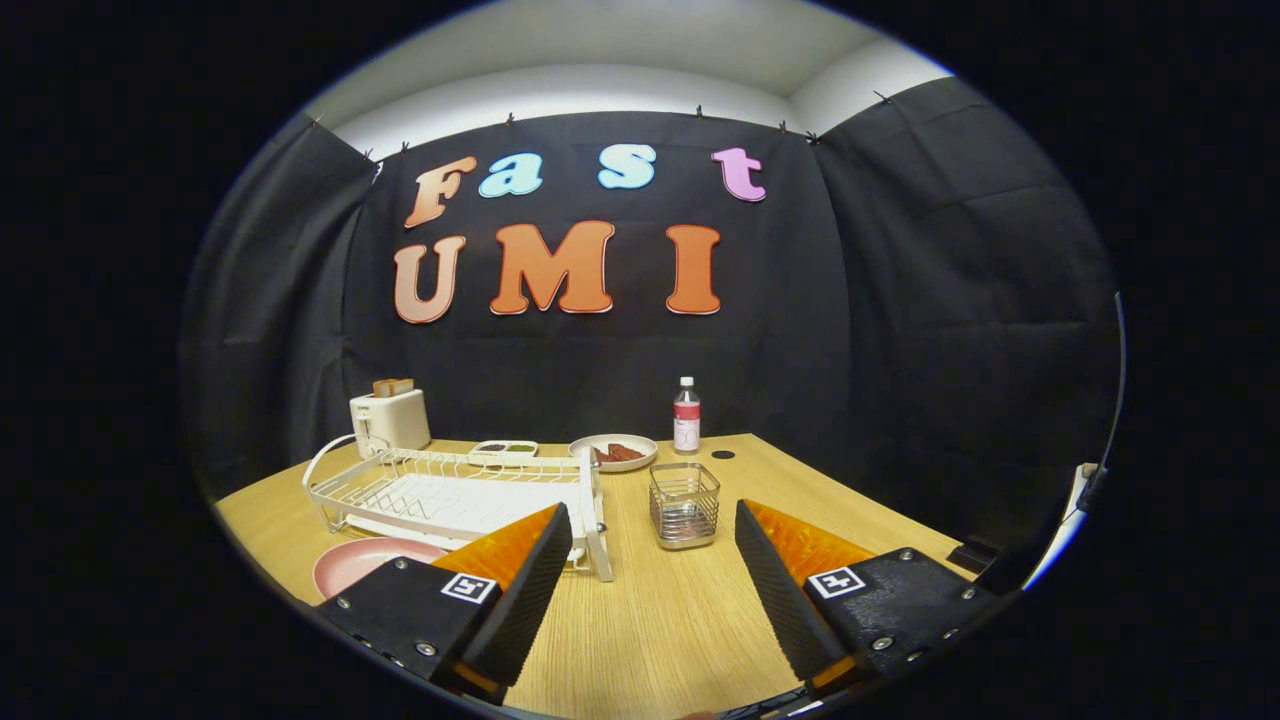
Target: Take the plate from the dish rack, then take the spoon from the basket and place it into the plate.
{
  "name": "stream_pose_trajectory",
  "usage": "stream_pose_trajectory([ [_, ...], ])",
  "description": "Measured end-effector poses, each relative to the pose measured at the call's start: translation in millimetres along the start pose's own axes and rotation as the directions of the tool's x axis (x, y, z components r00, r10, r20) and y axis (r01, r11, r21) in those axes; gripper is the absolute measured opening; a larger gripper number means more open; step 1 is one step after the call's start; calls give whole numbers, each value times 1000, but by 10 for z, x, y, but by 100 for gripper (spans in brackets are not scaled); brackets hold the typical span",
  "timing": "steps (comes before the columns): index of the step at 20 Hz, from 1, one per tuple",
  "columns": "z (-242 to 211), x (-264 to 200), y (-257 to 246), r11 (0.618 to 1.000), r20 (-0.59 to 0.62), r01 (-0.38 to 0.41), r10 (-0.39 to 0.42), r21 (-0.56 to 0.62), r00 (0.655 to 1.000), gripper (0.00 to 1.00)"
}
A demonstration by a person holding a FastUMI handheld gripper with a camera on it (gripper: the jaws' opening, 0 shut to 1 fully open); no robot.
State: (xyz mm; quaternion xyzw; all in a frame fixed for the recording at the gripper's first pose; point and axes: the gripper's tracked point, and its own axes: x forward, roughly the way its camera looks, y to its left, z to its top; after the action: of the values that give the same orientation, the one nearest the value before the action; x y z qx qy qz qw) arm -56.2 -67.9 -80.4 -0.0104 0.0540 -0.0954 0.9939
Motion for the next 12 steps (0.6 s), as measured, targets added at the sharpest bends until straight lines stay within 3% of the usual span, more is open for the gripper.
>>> stream_pose_trajectory([
  [12,-30,-34,47,1000,1,11,-11,8,1000,97],
])
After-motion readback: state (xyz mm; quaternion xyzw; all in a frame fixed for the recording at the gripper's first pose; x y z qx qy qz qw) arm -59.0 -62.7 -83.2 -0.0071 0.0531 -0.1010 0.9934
